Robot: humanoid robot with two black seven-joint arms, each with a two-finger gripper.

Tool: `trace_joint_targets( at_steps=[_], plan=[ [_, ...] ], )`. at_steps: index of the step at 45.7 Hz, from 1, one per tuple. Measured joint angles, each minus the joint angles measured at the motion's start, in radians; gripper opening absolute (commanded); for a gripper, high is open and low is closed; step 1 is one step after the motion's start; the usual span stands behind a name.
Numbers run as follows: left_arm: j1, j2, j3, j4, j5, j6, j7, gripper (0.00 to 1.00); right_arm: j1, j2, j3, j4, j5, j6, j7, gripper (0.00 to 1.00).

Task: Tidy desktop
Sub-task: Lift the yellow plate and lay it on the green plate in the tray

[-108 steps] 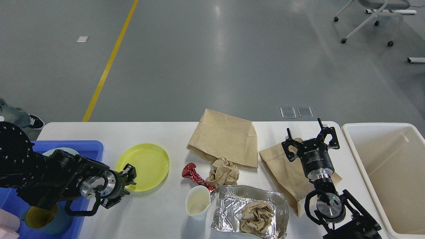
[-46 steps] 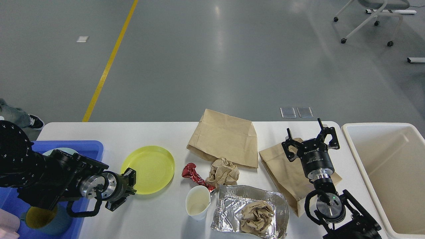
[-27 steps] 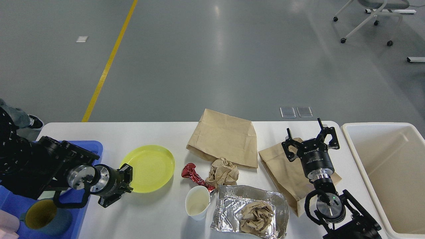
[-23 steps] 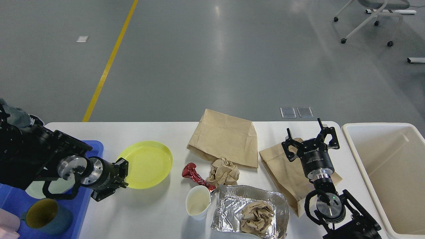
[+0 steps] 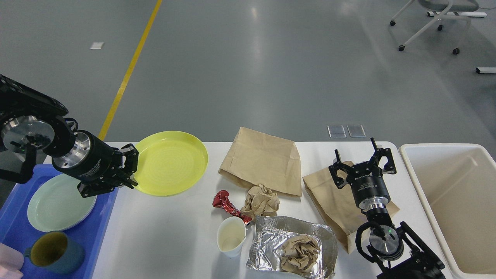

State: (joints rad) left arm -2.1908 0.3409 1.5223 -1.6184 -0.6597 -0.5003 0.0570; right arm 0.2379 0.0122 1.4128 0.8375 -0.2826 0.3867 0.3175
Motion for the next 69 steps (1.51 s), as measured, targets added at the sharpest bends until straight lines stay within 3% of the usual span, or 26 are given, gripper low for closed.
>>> trace_joint_targets(
  at_steps=[11,21,30,38,46,58,69],
  plan=[
    [-0.168,-0.006,0.059,-0.041,0.057,-0.107,0.001,0.00,0.000,0.000,0.000,0.000,-0.001,0.000,0.000,1.00],
    [-0.152,0.001,0.128,-0.016,0.078,-0.110,-0.014,0.00,0.000,0.000,0.000,0.000,-0.001,0.000,0.000,1.00],
    [0.066,0.121,0.204,0.195,0.087,-0.117,-0.044,0.00,0.000,0.000,0.000,0.000,-0.001,0.000,0.000,1.00],
    [0.297,0.277,0.159,0.426,0.116,-0.122,-0.047,0.00,-0.001,0.000,0.000,0.001,0.000,0.000,0.000,1.00],
    [0.587,0.387,0.013,0.683,0.145,-0.120,-0.033,0.00,-0.001,0.000,0.000,0.001,0.000,0.000,0.000,1.00],
    [1.010,0.424,-0.281,1.012,0.155,-0.100,0.024,0.00,-0.001,0.000,0.000,0.001,0.000,0.000,0.000,1.00],
    [1.142,0.399,-0.437,1.122,0.165,-0.057,0.067,0.00,-0.001,0.000,0.000,0.000,0.000,0.000,0.000,1.00]
  ],
)
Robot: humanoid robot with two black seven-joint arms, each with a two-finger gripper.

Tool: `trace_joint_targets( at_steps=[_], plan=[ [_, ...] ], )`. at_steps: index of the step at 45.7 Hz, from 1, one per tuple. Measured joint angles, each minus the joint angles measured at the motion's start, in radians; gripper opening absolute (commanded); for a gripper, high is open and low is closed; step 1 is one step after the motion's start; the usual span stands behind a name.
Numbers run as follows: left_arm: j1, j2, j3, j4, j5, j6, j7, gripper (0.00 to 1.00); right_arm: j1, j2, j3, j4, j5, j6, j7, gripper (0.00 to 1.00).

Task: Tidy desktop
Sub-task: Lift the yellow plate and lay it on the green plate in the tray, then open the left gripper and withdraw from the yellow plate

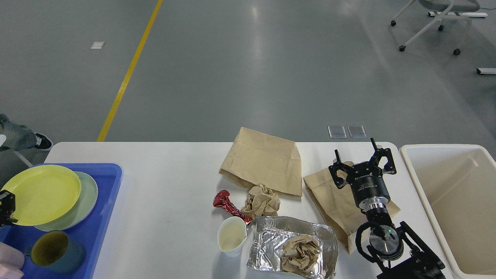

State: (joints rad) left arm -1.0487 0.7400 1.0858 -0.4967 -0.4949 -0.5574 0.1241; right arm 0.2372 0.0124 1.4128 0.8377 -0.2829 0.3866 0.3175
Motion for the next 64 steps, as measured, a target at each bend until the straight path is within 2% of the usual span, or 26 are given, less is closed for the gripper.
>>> trace_joint_targets(
  at_steps=[20,22,27,28,30,34,40,51,64],
  plan=[
    [0.006,-0.053,-0.015,0.006,0.019,0.013,0.028,0.01,0.001,0.001,0.000,0.000,0.000,0.000,0.000,1.00],
    [0.006,-0.056,-0.017,0.006,0.023,0.017,0.028,0.12,0.001,0.000,0.000,0.000,0.000,0.000,0.000,1.00],
    [0.006,-0.058,-0.029,0.006,0.026,0.061,0.025,0.74,0.001,0.000,0.000,0.000,0.000,0.000,0.000,1.00],
    [0.006,-0.058,-0.030,0.006,0.026,0.074,0.024,0.81,0.001,0.000,0.000,0.000,0.000,0.000,0.000,1.00],
    [0.006,-0.058,-0.032,0.005,0.027,0.106,0.023,0.87,0.001,0.000,0.000,0.000,0.000,0.000,0.000,1.00],
    [0.006,-0.058,-0.033,-0.001,0.027,0.167,0.023,0.90,0.001,0.000,0.000,0.000,0.000,0.000,0.000,1.00],
    [0.006,-0.058,-0.033,-0.013,0.030,0.188,0.025,0.92,0.001,0.000,0.000,0.000,0.000,0.000,0.000,1.00],
    [-0.014,-0.054,-0.033,-0.042,0.030,0.183,0.027,0.95,0.001,0.001,0.000,0.000,0.000,0.000,0.000,1.00],
    [-0.154,-0.015,-0.015,-0.057,0.030,0.136,0.026,0.96,0.001,0.001,0.000,0.000,-0.001,0.000,0.000,1.00]
  ],
)
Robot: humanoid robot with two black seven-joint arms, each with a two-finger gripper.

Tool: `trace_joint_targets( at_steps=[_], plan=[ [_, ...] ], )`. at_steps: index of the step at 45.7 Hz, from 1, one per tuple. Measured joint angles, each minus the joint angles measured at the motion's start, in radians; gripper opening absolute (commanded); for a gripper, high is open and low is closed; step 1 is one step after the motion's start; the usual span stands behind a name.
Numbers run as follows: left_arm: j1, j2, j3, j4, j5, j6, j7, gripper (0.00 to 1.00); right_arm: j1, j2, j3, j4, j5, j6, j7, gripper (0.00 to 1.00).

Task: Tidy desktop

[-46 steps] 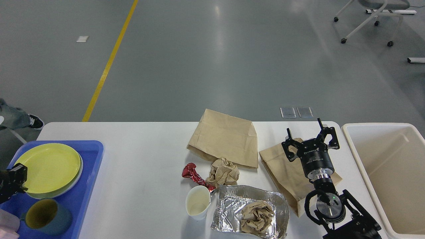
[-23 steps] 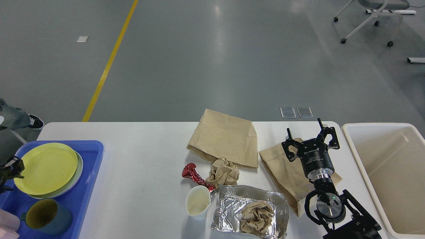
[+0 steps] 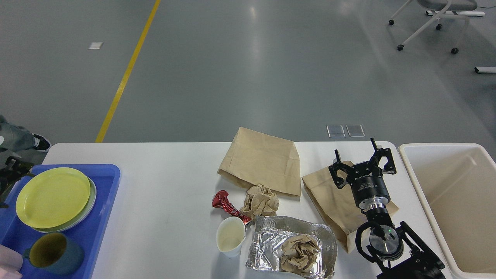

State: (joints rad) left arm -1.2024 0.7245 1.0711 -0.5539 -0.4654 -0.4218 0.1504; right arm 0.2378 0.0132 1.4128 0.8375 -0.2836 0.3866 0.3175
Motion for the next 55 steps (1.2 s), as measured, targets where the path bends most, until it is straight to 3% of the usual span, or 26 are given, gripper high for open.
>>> trace_joint_targets(
  at_steps=[13,21,30,36,40,46,55],
  plan=[
    [-0.197,0.009,-0.003,-0.002,0.001,-0.055,0.000,0.96,0.000,0.000,0.000,0.000,0.000,0.000,0.000,1.00],
    [-0.343,0.018,-0.006,-0.023,0.001,-0.132,0.001,0.96,0.000,-0.001,0.000,0.000,0.000,0.000,0.000,1.00],
    [-0.400,0.028,-0.083,-0.028,-0.003,-0.183,-0.011,0.96,0.000,-0.001,0.000,0.000,0.000,0.000,0.000,1.00],
    [-0.342,0.065,-0.275,-0.028,-0.006,-0.195,-0.032,0.96,0.000,-0.001,0.000,0.000,0.000,0.000,0.000,1.00],
    [-0.278,0.082,-0.455,-0.027,-0.007,-0.198,-0.079,0.96,0.000,-0.001,0.000,0.000,0.001,0.000,0.000,1.00],
    [-0.116,0.082,-0.816,-0.027,-0.004,-0.222,-0.174,0.96,0.000,-0.001,0.000,0.000,0.001,0.000,0.000,1.00],
    [0.149,-0.019,-1.377,-0.022,-0.002,-0.236,-0.229,0.96,0.000,-0.001,0.000,0.000,0.001,0.000,0.000,1.00]
  ],
)
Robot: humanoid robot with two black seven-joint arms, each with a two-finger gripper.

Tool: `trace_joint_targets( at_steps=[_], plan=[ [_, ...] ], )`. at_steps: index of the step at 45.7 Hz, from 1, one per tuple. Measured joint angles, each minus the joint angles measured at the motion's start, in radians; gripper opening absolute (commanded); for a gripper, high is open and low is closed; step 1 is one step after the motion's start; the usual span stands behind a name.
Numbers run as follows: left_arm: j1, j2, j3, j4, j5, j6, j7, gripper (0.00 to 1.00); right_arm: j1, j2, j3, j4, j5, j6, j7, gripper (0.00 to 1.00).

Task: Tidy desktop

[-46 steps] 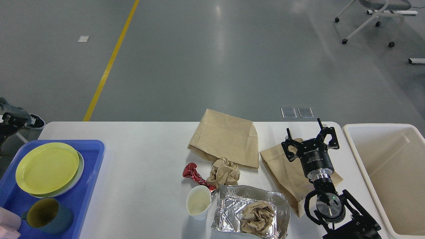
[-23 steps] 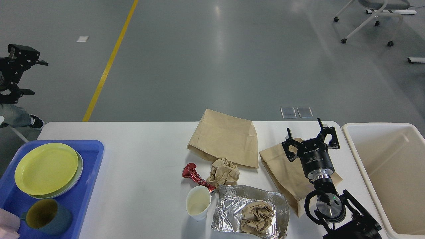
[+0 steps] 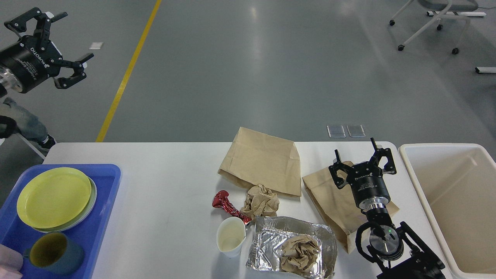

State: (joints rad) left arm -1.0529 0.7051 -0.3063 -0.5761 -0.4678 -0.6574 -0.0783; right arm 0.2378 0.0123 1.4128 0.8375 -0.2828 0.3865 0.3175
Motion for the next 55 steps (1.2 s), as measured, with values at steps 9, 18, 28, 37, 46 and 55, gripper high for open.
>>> trace_joint_targets(
  at_steps=[9,18,28,37,46,55],
  plan=[
    [0.259,-0.158,-0.366,0.002,0.011,0.073,-0.031,0.96,0.000,0.000,0.000,0.000,0.001,0.000,0.000,1.00],
    [0.401,-0.226,-0.552,-0.002,0.074,0.104,-0.083,0.96,0.000,0.000,0.000,0.000,0.000,0.000,0.000,1.00],
    [0.460,-0.295,-0.692,-0.006,0.098,0.176,-0.092,0.96,0.000,0.000,0.000,0.000,-0.001,0.000,0.000,1.00],
    [0.454,-0.390,-0.739,-0.009,0.146,0.224,-0.096,0.96,0.000,0.000,0.000,0.000,-0.001,0.000,0.000,1.00],
    [0.511,-0.495,-0.814,-0.186,0.220,0.344,-0.128,0.96,0.000,0.000,0.000,0.000,0.000,0.000,0.000,1.00],
    [0.621,-0.482,-0.959,-0.354,0.392,0.407,-0.143,0.96,0.000,0.000,0.000,0.000,0.000,0.000,0.000,1.00]
  ],
)
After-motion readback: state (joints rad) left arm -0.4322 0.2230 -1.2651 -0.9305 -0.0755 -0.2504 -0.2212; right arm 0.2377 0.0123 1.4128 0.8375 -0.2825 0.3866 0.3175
